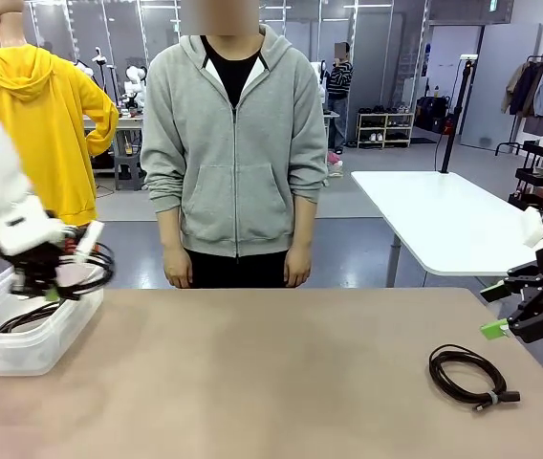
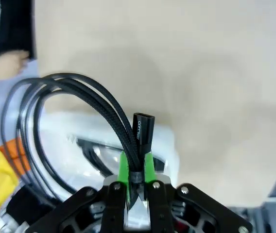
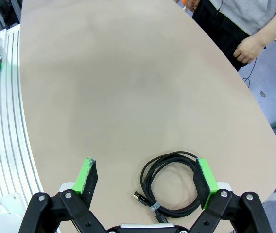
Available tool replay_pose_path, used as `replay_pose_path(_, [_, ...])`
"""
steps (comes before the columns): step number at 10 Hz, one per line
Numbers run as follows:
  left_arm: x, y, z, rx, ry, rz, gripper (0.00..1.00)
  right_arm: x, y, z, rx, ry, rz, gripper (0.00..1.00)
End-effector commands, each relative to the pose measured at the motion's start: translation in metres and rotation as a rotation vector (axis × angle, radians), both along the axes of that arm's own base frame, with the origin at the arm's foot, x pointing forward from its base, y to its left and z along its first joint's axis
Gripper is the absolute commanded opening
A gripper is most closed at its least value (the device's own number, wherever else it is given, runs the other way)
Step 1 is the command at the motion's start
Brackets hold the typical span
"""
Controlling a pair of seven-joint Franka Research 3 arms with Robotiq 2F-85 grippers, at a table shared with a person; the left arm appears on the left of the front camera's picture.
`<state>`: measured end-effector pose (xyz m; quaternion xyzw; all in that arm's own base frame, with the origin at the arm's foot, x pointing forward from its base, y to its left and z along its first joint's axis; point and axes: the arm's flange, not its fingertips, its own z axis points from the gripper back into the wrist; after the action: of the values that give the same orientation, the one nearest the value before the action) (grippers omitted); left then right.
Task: Organize and store the cables.
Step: Place the USB Extension Cable into the Organizing box.
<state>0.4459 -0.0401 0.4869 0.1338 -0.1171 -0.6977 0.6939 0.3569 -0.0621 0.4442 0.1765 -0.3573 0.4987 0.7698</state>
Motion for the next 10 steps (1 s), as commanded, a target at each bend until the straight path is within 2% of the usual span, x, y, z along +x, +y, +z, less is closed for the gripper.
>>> replay_pose_path(1, [0.001, 0.046, 0.001, -0.037, -0.009, 0.006, 0.14, 0.001, 0.002, 0.002, 0.017, 0.015, -0.016, 1.00])
replay_pose_path(2, [0.005, 0.068, 0.004, -0.094, -0.018, 0.040, 0.14, 0.001, 0.002, 0.002, 0.017, 0.015, -0.016, 1.00])
replay_pose_path(4, [0.016, 0.096, 0.001, -0.104, -0.007, 0.092, 0.14, 0.001, 0.002, 0.002, 0.017, 0.015, -0.016, 1.00])
replay_pose_path(7, [0.046, 0.115, -0.025, -0.176, 0.031, 0.190, 0.14, 0.001, 0.002, 0.002, 0.017, 0.015, -0.016, 1.00])
replay_pose_path(10, [0.074, 0.112, -0.055, -0.177, 0.067, 0.256, 0.14, 0.001, 0.002, 0.002, 0.017, 0.015, -0.016, 1.00])
